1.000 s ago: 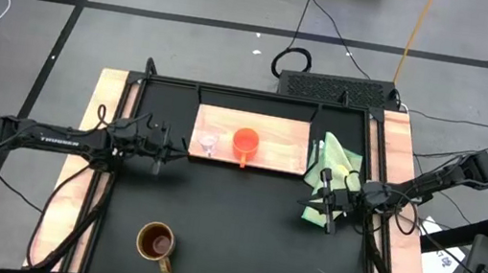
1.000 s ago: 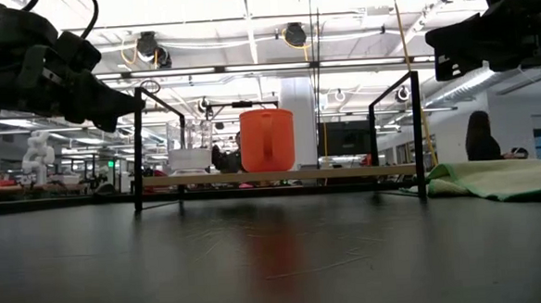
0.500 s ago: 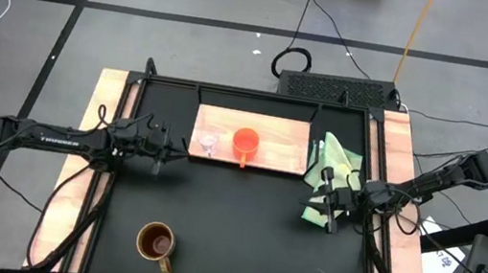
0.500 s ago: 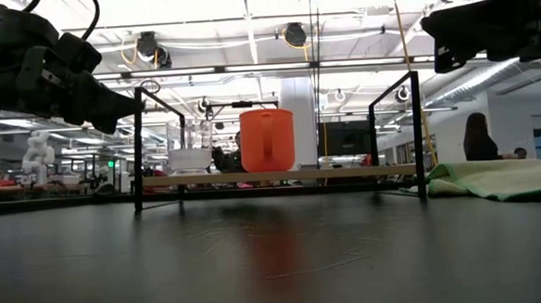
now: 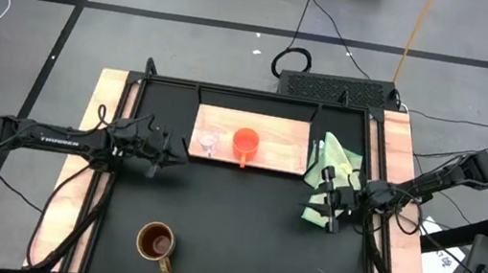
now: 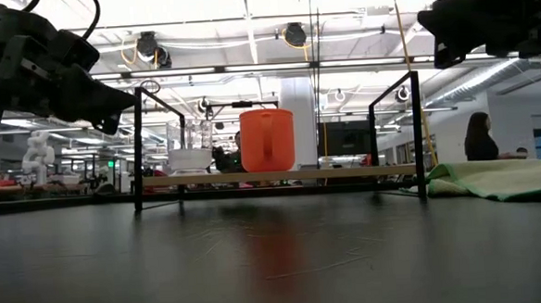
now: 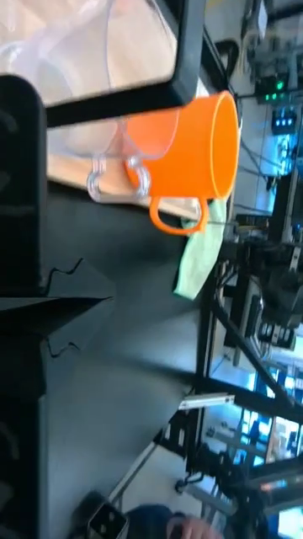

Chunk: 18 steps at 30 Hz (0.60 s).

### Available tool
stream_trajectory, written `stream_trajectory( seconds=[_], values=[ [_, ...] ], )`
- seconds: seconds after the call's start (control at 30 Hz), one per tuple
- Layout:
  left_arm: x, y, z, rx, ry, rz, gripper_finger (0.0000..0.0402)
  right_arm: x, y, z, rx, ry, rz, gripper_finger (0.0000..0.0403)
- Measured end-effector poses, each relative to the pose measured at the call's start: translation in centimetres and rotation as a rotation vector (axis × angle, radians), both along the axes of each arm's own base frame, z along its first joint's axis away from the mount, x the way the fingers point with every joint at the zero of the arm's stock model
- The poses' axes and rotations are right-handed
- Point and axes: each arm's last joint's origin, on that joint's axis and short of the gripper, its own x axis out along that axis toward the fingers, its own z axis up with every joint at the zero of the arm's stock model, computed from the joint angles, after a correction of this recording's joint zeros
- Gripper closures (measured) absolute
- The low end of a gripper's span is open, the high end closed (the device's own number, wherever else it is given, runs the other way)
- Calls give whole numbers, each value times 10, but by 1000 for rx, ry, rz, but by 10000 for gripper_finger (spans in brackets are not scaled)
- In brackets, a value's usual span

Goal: Stack small to large cups/mugs on shelf
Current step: Put the green mug on the shelf

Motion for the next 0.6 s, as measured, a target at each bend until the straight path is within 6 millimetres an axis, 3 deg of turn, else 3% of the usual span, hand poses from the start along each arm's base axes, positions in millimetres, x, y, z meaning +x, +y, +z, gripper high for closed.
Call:
stream_trajectory(
  seconds=[0.27, 0.6],
  values=[
    [0, -7, 0, -6, -9, -165, 398, 0, 0, -3, -8, 26, 0, 301],
    [5, -32, 13, 18, -49, -314, 400, 0, 0, -3, -10, 30, 0, 301]
  ],
)
